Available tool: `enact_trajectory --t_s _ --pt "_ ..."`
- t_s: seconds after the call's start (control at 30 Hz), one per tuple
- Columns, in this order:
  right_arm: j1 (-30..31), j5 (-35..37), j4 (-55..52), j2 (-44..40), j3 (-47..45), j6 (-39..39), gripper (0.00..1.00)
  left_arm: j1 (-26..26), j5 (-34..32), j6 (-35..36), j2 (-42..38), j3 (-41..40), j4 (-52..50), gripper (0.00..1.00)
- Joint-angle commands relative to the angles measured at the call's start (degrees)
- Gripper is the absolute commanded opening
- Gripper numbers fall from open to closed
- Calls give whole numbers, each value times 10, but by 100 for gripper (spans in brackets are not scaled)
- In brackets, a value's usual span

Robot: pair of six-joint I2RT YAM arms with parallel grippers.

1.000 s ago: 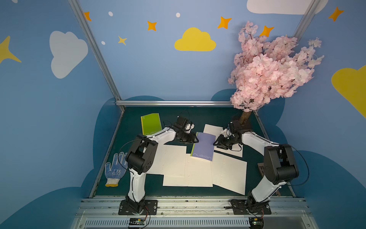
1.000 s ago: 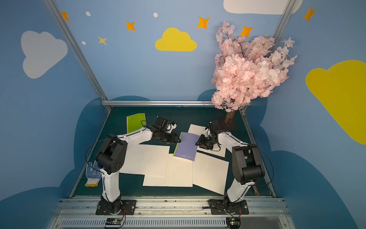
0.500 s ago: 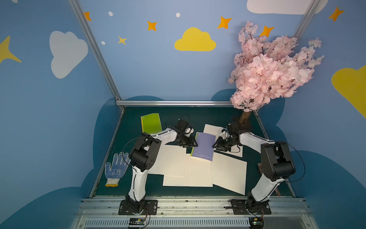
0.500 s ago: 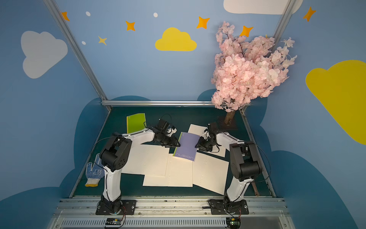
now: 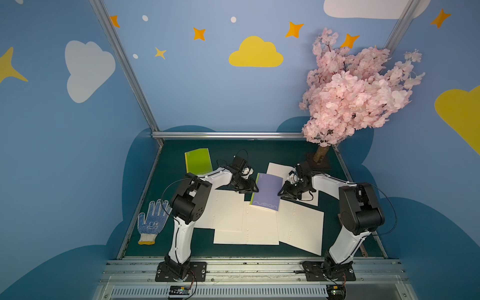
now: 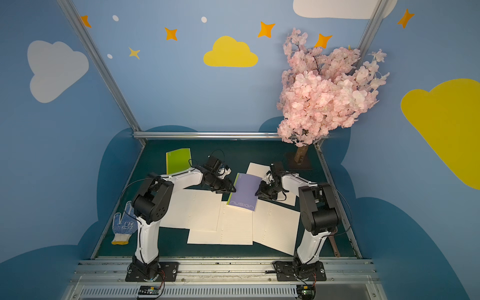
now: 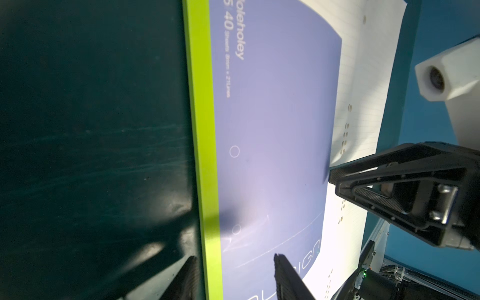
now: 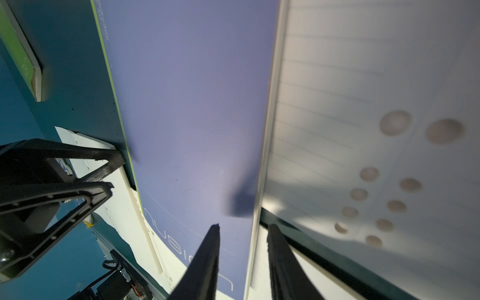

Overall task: Close the notebook
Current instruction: Pick up the notebook from the center of the board.

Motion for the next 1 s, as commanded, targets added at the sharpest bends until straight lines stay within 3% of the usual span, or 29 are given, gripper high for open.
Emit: enact_trajectory --t_s 0.0,0.5,0.97 --pt "2 5 3 7 -9 2 33 2 -7 8 15 18 -19 50" --pt "9 6 10 22 -7 5 31 -5 7 -3 40 37 -31 50" --pt "19 1 17 26 -5 7 29 4 136 -46 32 36 28 49"
